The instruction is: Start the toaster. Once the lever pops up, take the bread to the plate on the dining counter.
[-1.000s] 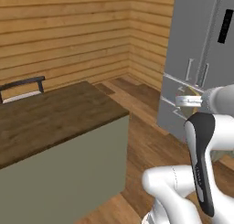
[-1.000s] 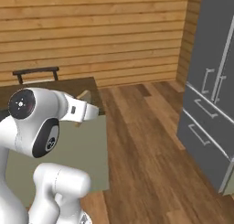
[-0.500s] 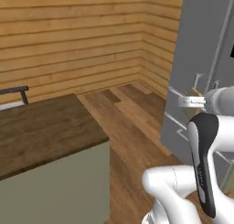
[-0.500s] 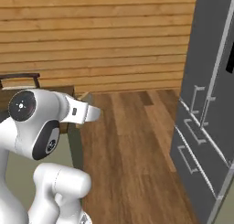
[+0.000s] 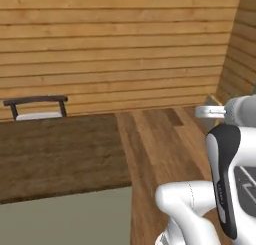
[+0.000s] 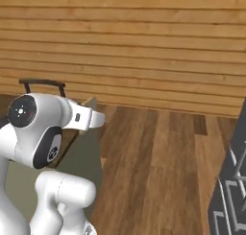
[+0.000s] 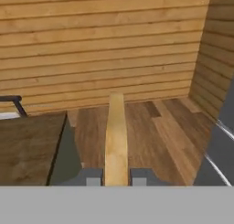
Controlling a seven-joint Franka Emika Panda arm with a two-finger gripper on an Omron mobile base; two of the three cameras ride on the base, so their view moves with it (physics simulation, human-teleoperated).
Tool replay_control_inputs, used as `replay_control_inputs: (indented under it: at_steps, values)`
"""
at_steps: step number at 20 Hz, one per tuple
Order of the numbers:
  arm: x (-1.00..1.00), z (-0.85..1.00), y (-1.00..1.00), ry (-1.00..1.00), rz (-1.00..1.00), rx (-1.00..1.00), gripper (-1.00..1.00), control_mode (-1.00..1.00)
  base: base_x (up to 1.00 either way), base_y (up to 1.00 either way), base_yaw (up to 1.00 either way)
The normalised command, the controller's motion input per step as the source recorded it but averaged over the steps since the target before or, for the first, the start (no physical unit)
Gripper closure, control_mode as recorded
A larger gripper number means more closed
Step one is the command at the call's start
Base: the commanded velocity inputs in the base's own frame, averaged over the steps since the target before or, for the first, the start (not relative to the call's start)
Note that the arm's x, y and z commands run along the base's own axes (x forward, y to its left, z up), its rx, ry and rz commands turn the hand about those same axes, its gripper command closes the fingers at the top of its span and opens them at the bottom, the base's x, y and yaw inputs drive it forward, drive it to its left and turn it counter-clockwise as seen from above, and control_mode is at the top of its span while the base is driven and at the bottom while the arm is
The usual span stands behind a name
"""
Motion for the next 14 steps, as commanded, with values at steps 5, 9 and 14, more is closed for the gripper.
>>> replay_control_inputs:
  at_steps: [5,9,14]
  values:
    - [0.00,0.00,0.00,0.00,0.00,0.00,1.00,1.00,0.99,-0.80,0.41]
    - [0.00,0.00,0.00,0.00,0.00,0.00,1.00,1.00,1.00,-0.60,0.38]
    - [0.00,0.00,0.00,0.00,0.00,0.00,1.00,1.00,0.69,-0.86,0.27]
